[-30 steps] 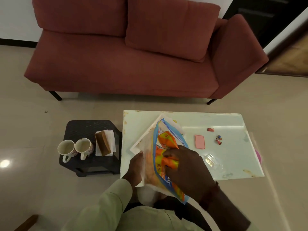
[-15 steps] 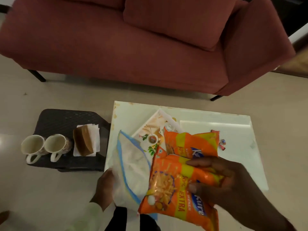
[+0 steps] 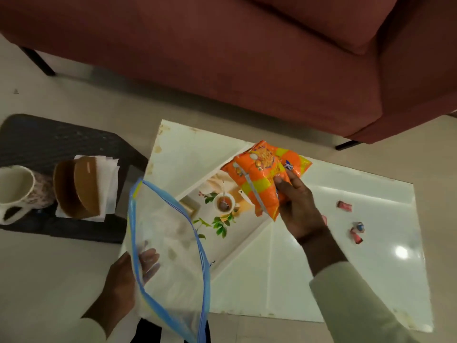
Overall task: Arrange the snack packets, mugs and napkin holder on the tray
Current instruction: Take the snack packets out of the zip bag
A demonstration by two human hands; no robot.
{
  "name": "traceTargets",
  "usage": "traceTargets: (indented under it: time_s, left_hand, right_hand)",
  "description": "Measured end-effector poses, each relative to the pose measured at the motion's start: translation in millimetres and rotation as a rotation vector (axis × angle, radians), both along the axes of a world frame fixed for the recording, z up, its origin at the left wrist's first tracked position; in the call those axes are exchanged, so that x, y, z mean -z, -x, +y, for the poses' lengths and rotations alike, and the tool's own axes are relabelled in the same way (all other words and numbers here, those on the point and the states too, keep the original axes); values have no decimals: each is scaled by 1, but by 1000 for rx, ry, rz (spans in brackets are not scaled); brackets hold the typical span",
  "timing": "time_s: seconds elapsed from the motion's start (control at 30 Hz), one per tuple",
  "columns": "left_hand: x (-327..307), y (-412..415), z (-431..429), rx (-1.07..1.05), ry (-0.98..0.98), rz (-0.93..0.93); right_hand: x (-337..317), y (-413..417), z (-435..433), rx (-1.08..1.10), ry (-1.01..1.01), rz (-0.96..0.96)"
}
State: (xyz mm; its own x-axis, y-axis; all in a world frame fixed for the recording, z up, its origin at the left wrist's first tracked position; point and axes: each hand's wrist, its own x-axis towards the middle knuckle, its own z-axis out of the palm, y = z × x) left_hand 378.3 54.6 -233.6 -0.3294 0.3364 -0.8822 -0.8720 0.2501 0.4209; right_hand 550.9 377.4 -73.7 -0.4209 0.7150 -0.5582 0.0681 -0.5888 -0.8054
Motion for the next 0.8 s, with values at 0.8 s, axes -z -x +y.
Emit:
traceTargets:
  time_s: [0.8]
  left_hand:
    - [-51, -17, 48, -137, 71, 30]
  right_hand:
    - [-34, -31, -97, -19, -355, -452]
